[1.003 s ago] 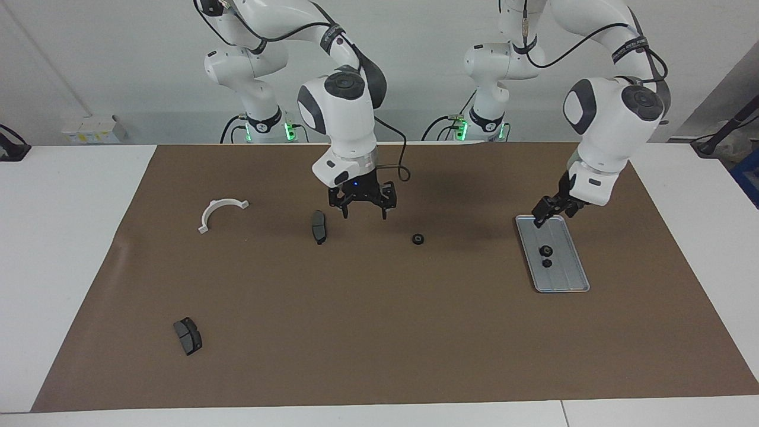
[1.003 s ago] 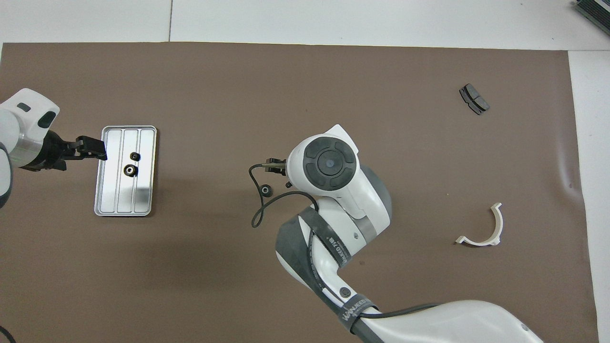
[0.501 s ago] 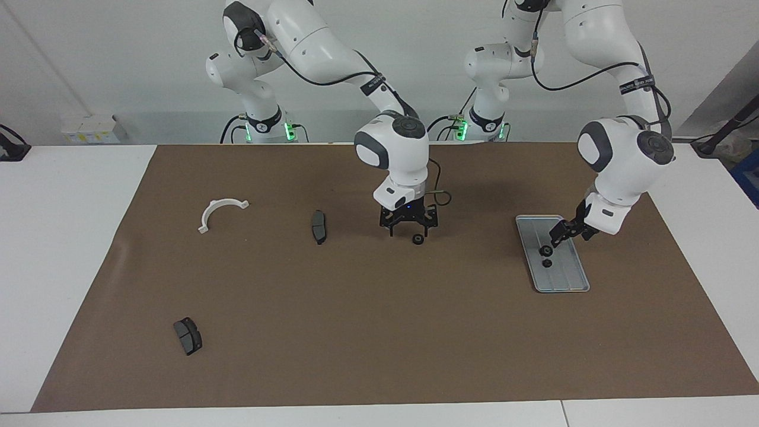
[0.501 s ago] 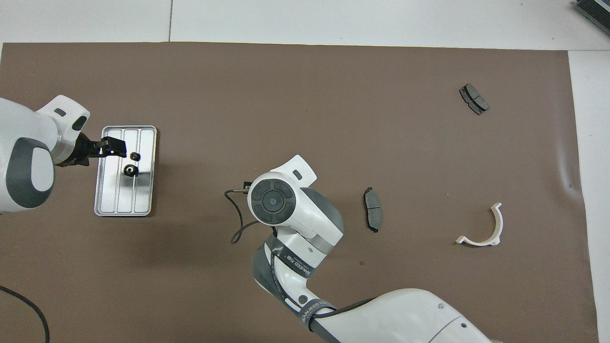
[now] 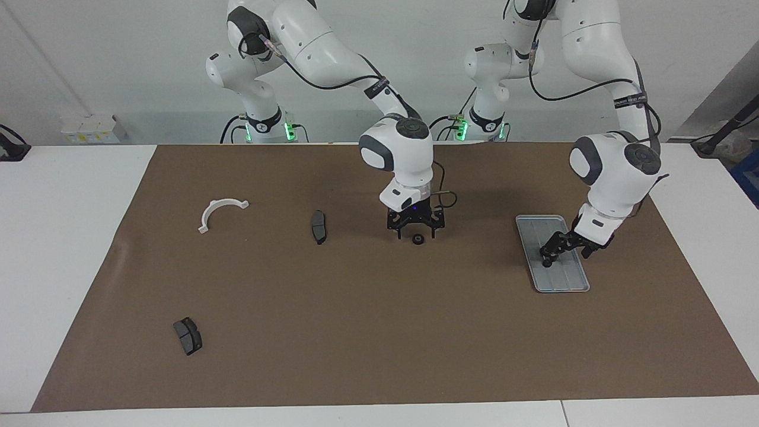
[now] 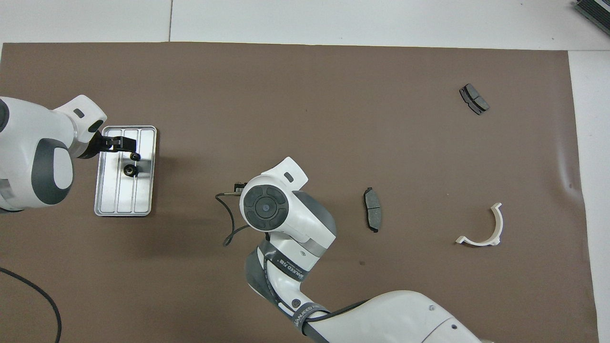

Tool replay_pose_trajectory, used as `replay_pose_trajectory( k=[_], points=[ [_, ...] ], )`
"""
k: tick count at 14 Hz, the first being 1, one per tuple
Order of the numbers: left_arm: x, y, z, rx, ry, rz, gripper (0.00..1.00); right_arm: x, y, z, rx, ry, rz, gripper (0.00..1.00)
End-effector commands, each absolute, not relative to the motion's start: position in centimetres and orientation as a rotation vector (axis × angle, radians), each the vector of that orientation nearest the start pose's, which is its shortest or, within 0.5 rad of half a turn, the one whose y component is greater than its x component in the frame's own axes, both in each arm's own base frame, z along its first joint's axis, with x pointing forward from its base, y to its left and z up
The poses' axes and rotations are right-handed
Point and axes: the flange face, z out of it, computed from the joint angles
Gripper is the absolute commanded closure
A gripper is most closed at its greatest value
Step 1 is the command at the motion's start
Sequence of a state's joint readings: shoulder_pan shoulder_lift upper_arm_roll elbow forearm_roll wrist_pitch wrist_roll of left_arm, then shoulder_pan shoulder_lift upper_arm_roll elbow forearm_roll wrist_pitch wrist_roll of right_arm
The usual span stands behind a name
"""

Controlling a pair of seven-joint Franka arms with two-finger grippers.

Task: Place bearing gear from tray to pile

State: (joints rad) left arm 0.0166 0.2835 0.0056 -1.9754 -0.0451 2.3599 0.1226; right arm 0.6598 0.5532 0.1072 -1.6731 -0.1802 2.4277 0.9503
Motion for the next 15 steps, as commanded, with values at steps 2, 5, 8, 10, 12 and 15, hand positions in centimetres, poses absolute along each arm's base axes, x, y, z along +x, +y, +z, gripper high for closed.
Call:
replay_pose_trajectory(
  k=[2, 5, 8, 10, 12, 15],
  points=[
    [61.8, -0.9, 31.7, -3.153, 0.217, -0.173, 0.22, 50.9, 47.8, 29.8, -3.018, 0.106, -0.314, 0.17],
    [61.6, -1.6, 31.2, -3.154, 0.237, -0.151, 0.27, 50.8, 47.7, 29.5, -3.017, 0.084, -0.317, 0.2],
    [61.5, -1.0, 31.0, -3.156, 0.225, -0.142, 0.35, 50.6, 47.9, 29.0, -3.019, 0.055, -0.318, 0.3],
    [61.3, -0.8, 30.9, -3.157, 0.22, -0.132, 0.39, 50.6, 48.0, 28.9, -3.007, 0.044, -0.334, 0.31],
    [61.1, -0.8, 30.8, -3.158, 0.215, -0.12, 0.41, 50.5, 47.9, 28.7, -3.01, 0.036, -0.338, 0.35],
    [60.5, -0.6, 30.2, -3.16, 0.21, -0.098, 0.46, 49.7, 48.2, 27.9, -3.028, 0.003, -0.331, 0.44]
  ],
)
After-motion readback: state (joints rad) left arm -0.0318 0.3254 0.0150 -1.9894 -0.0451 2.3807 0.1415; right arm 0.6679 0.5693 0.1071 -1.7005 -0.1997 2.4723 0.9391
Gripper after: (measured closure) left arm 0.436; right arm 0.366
